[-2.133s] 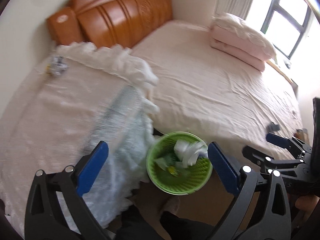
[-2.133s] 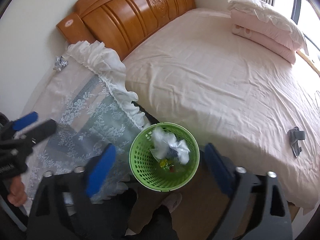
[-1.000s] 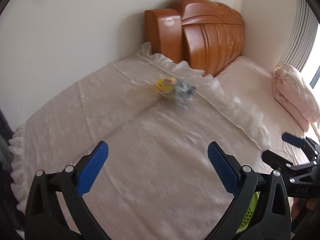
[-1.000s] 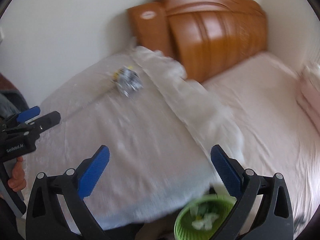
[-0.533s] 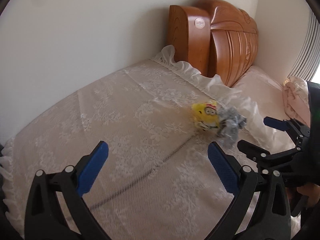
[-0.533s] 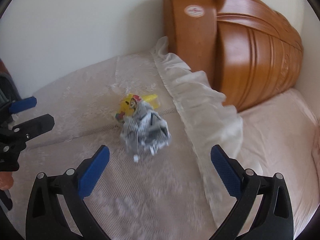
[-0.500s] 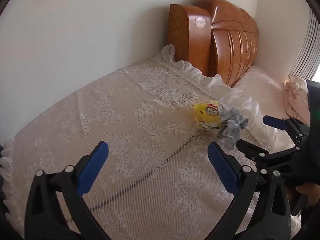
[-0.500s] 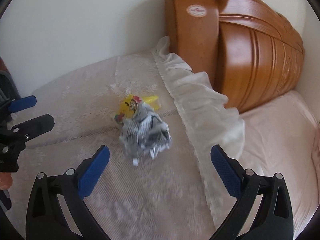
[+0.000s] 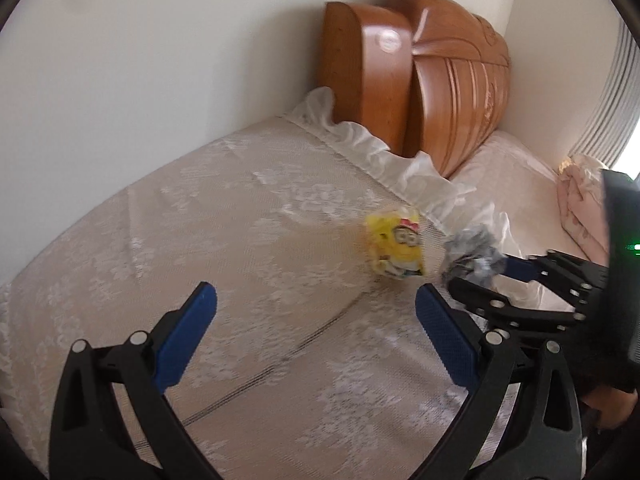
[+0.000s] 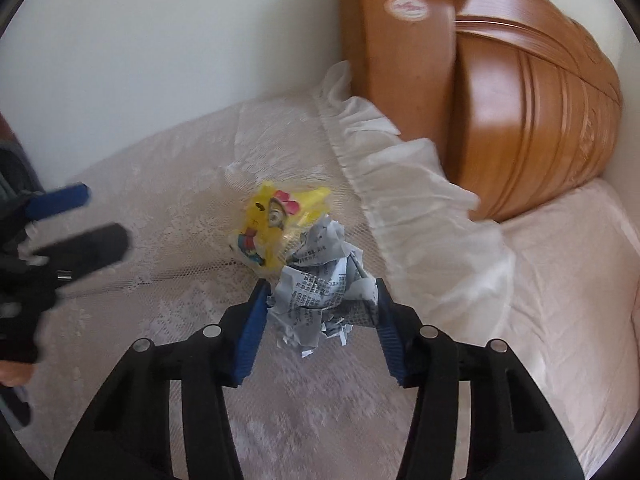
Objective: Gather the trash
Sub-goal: 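Grasp the crumpled newspaper with the right tool while the left tool grasps the yellow minion bag, then carry the yellow bag and newspaper to the wastebasket and open both tools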
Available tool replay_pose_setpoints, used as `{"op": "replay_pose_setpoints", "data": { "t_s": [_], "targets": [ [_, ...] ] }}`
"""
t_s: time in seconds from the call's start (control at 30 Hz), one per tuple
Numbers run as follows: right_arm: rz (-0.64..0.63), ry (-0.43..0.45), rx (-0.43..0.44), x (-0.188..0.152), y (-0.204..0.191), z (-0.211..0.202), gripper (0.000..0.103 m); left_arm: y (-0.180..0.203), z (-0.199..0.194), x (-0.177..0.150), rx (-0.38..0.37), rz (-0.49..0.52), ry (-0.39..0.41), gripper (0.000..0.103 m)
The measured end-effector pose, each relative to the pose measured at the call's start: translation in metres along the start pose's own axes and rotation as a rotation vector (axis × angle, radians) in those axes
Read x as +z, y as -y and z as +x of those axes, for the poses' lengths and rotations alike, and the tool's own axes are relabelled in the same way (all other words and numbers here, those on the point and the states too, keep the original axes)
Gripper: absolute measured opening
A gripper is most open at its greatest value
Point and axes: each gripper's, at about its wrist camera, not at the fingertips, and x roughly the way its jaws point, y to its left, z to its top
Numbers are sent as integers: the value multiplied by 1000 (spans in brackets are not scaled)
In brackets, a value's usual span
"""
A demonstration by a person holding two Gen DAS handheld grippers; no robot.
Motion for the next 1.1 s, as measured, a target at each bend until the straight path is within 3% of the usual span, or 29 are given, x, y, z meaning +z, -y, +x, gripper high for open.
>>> {"op": "replay_pose_setpoints", "data": {
  "t_s": [0.13, 0.37, 0.43, 0.63, 0.83, 1.1],
  "targets": [
    [65, 22, -23, -16, 18, -34, 52, 29, 24, 4, -18, 47, -12, 95],
    [158, 43, -36, -55, 43, -90, 52, 59, 87, 18, 30, 64, -64, 94],
    [174, 44, -41, -65, 47, -103, 52, 59, 96, 20, 36, 49, -78, 85],
    [230, 46, -45, -92, 59, -132, 52, 57, 97, 22, 30, 23, -95, 36],
    [269, 65, -48, -112, 60, -162, 52, 65, 49, 15, 13, 40, -60, 29],
    [317, 97, -56, -151, 53, -228, 52, 97, -70, -11, -54, 41, 0, 29]
  ]
}}
